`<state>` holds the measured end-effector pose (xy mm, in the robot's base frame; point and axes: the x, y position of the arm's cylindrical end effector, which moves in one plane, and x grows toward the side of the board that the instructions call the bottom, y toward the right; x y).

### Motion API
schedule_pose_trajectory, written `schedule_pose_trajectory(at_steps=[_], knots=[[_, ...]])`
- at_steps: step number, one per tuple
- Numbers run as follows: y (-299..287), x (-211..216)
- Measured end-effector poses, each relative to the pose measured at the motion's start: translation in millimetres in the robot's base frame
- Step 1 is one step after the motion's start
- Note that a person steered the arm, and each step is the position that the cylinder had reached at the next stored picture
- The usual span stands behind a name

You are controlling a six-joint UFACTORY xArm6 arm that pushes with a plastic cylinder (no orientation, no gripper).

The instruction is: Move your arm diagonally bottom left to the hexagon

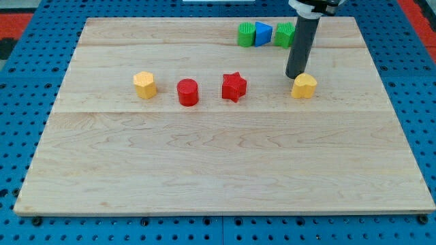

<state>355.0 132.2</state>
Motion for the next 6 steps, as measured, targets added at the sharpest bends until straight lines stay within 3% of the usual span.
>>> schedule_pose_trajectory(at_steps=[1,3,4,5,6], knots=[[-54,-24],[-284,-24],[-370,-20],[-378,77],[-311,136]])
